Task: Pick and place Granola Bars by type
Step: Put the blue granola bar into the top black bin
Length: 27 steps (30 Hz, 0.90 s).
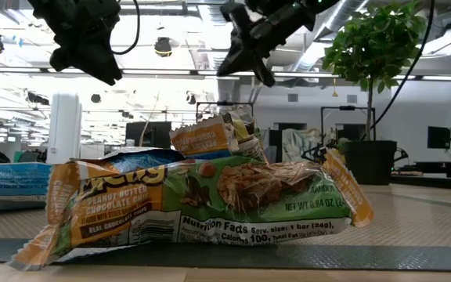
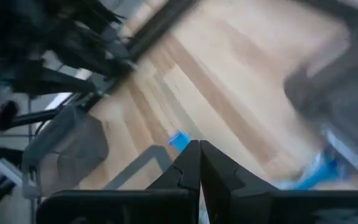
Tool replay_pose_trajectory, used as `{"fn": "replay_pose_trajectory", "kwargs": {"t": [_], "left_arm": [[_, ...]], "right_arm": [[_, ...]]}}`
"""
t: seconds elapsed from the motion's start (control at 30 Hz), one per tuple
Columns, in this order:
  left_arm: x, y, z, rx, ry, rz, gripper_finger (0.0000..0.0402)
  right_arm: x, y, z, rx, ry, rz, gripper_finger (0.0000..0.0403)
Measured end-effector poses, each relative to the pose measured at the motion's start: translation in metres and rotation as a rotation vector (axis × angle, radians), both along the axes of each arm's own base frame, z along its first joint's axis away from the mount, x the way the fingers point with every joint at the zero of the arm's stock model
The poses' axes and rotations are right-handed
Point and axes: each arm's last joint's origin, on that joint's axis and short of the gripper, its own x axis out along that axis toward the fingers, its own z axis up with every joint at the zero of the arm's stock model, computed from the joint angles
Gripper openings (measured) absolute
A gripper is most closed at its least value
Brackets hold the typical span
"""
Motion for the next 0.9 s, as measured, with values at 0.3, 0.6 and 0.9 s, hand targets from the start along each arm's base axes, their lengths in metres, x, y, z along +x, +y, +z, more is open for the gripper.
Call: {"fn": "replay_pose_trajectory", "kwargs": {"t": [0.3, 0.6, 0.9], "left_arm": [[0.000, -0.001, 0.000, -0.022, 0.004, -0.017, 0.0110], [0.000, -0.002, -0.001, -0.055, 0.013, -0.044, 0.0110], [0.000, -0.003, -0.002, -0.054, 0.035, -0.110, 0.0110]], "right_arm": [[0.025, 0.010, -0.070, 0.105, 0.253, -0.122, 0.0094], [0.042, 0.010, -0.124, 0.256, 0.346, -0.193, 0.0252], [0.039, 0.003, -0.116, 0.202, 0.338, -0.292, 0.0296]]}}
